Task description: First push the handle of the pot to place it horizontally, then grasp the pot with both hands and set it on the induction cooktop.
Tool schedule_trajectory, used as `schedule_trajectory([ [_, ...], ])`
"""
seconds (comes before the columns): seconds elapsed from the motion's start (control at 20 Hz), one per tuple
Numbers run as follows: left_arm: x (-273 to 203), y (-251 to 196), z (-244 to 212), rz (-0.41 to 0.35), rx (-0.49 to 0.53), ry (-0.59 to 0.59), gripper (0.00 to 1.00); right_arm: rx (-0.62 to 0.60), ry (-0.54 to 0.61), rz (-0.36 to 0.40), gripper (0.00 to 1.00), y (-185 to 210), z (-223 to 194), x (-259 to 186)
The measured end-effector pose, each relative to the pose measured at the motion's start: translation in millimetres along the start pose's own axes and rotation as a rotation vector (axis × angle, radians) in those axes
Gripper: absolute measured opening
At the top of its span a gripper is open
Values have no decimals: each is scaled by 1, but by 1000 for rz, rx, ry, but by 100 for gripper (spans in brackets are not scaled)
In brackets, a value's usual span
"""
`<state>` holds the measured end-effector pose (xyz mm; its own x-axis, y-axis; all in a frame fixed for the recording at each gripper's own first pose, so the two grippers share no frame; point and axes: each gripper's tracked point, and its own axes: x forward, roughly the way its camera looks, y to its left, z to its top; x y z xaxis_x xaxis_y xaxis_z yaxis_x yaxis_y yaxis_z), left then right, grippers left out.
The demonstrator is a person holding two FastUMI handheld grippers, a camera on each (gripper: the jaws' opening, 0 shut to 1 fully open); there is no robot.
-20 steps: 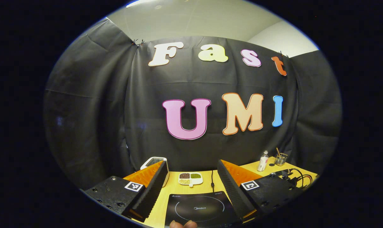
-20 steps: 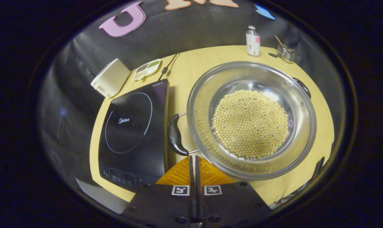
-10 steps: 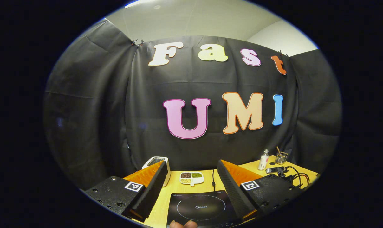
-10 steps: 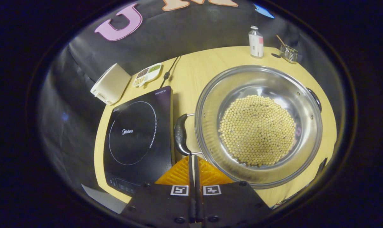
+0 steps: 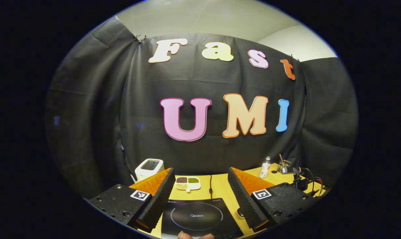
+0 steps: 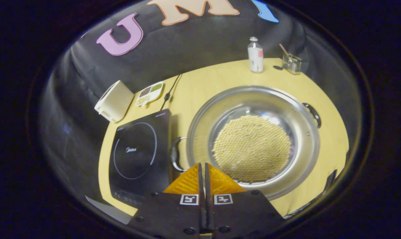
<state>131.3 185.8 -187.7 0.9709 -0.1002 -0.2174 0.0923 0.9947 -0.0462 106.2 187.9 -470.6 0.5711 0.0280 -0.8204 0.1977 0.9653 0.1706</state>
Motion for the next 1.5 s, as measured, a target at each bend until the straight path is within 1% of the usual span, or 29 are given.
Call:
schedule_trajectory([
  [0.05, 2, -6, -6, -14, -14, 20, 97, 2, -11, -16, 7, -9, 4, -2],
  [0.1, 4, -14, -13, -29, -30, 40, 97, 1, -30, -42, 10, -25, 10, -5],
  [0.15, 6, -22, -20, -41, -44, 58, 95, -6, -45, -59, 8, -36, 15, -8],
  [0.2, 11, -29, -31, -53, -52, 85, 94, -17, -58, -75, 12, -47, 20, -11],
  [0.25, 13, -36, -43, -60, -53, 116, 94, -26, -65, -86, 25, -58, 24, -14],
  [0.3, 15, -42, -55, -64, -56, 145, 94, -35, -78, -95, 28, -69, 30, -16],
  [0.35, 19, -51, -65, -71, -62, 171, 94, -47, -89, -109, 44, -80, 36, -17],
  [0.4, 21, -59, -76, -74, -65, 203, 94, -65, -93, -123, 52, -93, 40, -17],
  [0.45, 24, -66, -88, -76, -71, 233, 94, -82, -99, -134, 63, -105, 47, -18],
  [0.55, 30, -87, -109, -83, -82, 288, 94, -115, -123, -146, 73, -125, 63, -19],
  [0.6, 34, -94, -119, -78, -80, 310, 94, -130, -131, -148, 73, -135, 70, -18],
  [0.7, 40, -109, -141, -71, -83, 365, 95, -144, -141, -141, 77, -152, 81, -14],
  [0.75, 44, -118, -152, -75, -85, 388, 95, -148, -138, -141, 82, -163, 86, -9],
  [0.8, 47, -127, -165, -73, -84, 422, 95, -153, -130, -139, 84, -174, 88, -4],
  [0.85, 51, -134, -177, -71, -83, 451, 96, -156, -120, -138, 83, -184, 91, 2],
  [0.9, 55, -138, -193, -61, -91, 486, 100, -160, -121, -139, 82, -193, 95, 7],
  [0.95, 59, -142, -208, -53, -102, 518, 96, -165, -123, -137, 82, -201, 99, 12],
  [1.05, 67, -147, -233, -31, -127, 563, 96, -174, -122, -117, 84, -209, 104, 24],
  [1.1, 74, -148, -244, -22, -131, 577, 96, -184, -109, -107, 82, -213, 102, 32],
  [1.15, 79, -149, -256, -12, -126, 606, 96, -195, -92, -110, 82, -219, 100, 36],
  [1.2, 81, -149, -270, -4, -113, 634, 96, -201, -102, -98, 82, -221, 105, 42],
  [1.25, 85, -147, -283, 13, -95, 664, 97, -199, -83, -84, 87, -221, 102, 51],
  [1.3, 88, -144, -294, 30, -87, 689, 96, -203, -74, -85, 82, -225, 103, 54],
  [1.35, 89, -143, -304, 39, -90, 715, 96, -209, -63, -83, 88, -229, 100, 60],
  [1.5, 91, -146, -324, 45, -81, 754, 97, -196, -15, -65, 87, -234, 90, 70],
])
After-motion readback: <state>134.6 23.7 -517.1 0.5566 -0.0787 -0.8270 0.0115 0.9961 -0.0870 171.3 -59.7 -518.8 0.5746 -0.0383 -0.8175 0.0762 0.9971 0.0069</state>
